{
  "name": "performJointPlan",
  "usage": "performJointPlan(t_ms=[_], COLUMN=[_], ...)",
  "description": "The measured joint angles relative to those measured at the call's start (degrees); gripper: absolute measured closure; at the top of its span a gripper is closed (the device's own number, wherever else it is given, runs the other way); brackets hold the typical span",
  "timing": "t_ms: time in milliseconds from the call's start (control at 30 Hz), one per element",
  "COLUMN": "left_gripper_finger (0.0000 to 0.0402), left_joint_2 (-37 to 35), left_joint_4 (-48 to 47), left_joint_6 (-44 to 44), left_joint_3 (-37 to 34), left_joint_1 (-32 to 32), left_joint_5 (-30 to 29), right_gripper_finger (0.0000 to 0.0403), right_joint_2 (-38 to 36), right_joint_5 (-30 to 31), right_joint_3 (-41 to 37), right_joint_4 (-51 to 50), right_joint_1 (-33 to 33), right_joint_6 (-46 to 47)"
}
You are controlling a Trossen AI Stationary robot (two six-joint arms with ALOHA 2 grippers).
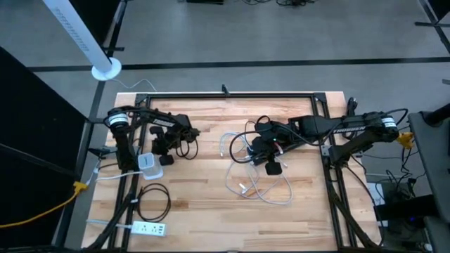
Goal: Insert USB
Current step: Insert the white charger cable into the top white outlet extension
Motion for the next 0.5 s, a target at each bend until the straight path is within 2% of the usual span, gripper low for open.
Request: performJointPlan(t_ms=[167,500], left_gripper_finger=[0.0402,0.0401], left_joint_2=[0.0,-0.2], left_joint_4=[-0.2,-0.1], left_joint_6=[0.0,0.4], left_joint_3=[0.0,0.1], left_joint_1=[-1.2,-9.8], left_joint_5=[3.3,8.1], right_gripper_finger=[0.0403,0.0403], right_joint_2=[0.0,0.0], right_joint_5=[0.0,0.0], right_joint_3=[0.0,0.0], right_joint_4=[0.0,-0.2], right_joint_1=[0.0,0.0], right_joint_6=[-0.2,-1.1])
